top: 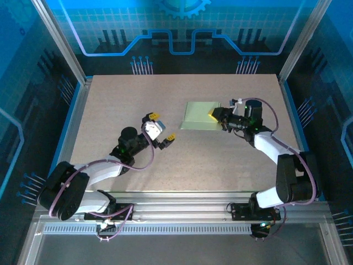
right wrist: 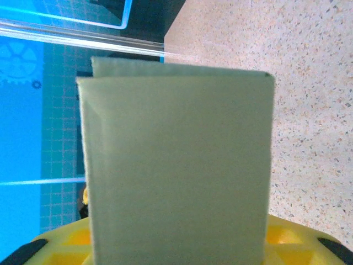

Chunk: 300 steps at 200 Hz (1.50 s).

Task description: Fold the paper box

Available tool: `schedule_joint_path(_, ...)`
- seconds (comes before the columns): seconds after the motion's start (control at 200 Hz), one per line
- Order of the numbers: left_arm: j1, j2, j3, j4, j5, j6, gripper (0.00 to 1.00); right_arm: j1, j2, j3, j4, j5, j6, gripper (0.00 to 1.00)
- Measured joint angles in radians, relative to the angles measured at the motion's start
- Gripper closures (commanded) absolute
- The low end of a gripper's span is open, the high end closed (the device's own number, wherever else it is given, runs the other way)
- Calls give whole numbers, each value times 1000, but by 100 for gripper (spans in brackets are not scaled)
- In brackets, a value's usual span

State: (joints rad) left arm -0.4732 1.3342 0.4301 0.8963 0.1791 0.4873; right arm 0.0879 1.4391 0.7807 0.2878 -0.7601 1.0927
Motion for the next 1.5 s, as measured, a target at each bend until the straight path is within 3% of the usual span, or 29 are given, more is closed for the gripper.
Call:
schedule_joint_path(0.155,-101,65,14,48,-43,306,1,-27,-35,5,-51,-28,11,58)
schedule_joint_path(0.25,-162,164,39,173,-93,455,1,-27,-42,5,-63,-42,27,58)
schedule_joint_path(0.515,-245,354,121,376,-210,669,1,-26,-55,4,-63,-63,72,58)
schedule_joint_path(0.836,-263,447,193,448,-281,771,15,-12,-76,-20,-50,-72,117,59)
schedule_joint_path(1.226,-265,483,219,467,-312,799,41,-4,-110,-48,-41,-75,150,59)
schedule_joint_path(1.501,-267,483,220,469,-315,812,54,-4,-110,-48,-41,-75,161,57)
